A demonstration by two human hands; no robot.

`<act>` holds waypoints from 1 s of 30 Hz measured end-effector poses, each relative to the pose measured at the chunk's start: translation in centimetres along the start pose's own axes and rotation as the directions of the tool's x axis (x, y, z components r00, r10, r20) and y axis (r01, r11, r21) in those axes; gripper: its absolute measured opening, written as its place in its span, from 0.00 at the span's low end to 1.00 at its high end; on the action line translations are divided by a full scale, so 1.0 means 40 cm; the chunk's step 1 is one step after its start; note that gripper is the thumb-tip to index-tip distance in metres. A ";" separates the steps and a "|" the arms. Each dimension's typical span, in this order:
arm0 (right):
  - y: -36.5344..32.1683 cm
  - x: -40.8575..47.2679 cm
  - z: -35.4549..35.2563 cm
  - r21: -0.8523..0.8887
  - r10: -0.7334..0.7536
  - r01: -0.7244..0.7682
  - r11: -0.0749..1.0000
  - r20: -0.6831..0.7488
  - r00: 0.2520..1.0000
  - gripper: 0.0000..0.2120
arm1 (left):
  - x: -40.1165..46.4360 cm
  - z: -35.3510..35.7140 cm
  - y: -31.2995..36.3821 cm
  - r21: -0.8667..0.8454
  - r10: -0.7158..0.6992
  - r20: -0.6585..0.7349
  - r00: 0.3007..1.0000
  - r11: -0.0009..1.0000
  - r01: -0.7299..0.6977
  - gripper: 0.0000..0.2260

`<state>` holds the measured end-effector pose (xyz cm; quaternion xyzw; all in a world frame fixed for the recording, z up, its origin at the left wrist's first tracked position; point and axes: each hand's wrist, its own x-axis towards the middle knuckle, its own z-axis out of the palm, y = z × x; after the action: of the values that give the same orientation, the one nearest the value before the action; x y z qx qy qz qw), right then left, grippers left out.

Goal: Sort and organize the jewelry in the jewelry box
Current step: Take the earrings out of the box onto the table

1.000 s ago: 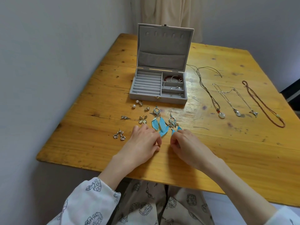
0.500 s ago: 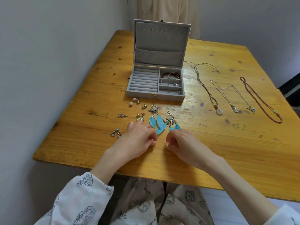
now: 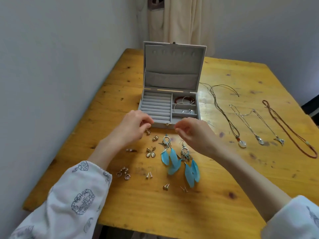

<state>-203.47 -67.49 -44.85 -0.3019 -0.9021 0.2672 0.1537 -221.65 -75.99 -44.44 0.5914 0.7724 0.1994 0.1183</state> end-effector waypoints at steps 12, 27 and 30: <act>0.057 0.206 0.120 -0.231 -0.029 0.020 0.973 -0.033 0.999 0.13 | 0.132 -0.012 -0.095 0.184 -0.121 0.011 0.993 0.976 0.117 0.07; 0.071 0.201 0.137 -0.253 -0.058 0.042 0.967 -0.058 0.997 0.14 | 0.129 -0.023 -0.064 0.565 0.111 0.111 0.988 0.810 -0.155 0.10; 0.072 0.202 0.141 -0.262 -0.054 0.036 0.964 -0.061 0.997 0.14 | 0.146 -0.022 -0.060 0.489 -0.003 0.113 0.994 0.871 -0.053 0.09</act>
<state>-210.83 -62.68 -50.15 -0.3077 -0.9303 0.1324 0.1494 -225.69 -71.07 -44.41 0.6219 0.7823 -0.0347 0.0044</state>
